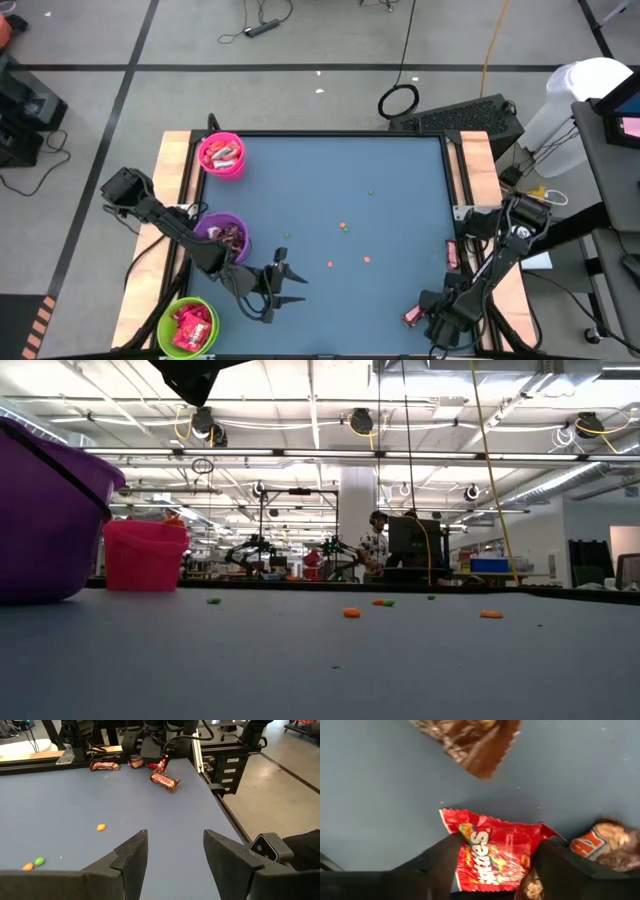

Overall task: Organize candy in baskets
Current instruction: Put the red candy into the green bucket

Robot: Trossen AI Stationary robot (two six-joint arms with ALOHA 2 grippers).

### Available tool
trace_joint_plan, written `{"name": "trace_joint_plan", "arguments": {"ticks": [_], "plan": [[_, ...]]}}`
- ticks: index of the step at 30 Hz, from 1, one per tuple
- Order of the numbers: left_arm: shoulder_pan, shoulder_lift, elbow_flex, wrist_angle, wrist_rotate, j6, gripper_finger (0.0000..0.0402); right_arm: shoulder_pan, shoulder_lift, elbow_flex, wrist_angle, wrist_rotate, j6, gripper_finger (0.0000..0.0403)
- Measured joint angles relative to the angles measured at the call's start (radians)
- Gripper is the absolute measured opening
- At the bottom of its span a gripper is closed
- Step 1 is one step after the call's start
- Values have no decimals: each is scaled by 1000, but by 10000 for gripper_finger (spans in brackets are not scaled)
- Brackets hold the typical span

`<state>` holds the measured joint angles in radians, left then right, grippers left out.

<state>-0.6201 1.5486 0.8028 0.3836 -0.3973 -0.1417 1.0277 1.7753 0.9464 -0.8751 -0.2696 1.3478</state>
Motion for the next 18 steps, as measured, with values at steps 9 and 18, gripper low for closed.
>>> {"name": "trace_joint_plan", "arguments": {"ticks": [9,18], "plan": [[0,0,0,1,0,-2,199,1,3,0,49,14,-7,95],[4,0,0,4,0,-2,199,1,-26,20,56,29,-16,26]]}}
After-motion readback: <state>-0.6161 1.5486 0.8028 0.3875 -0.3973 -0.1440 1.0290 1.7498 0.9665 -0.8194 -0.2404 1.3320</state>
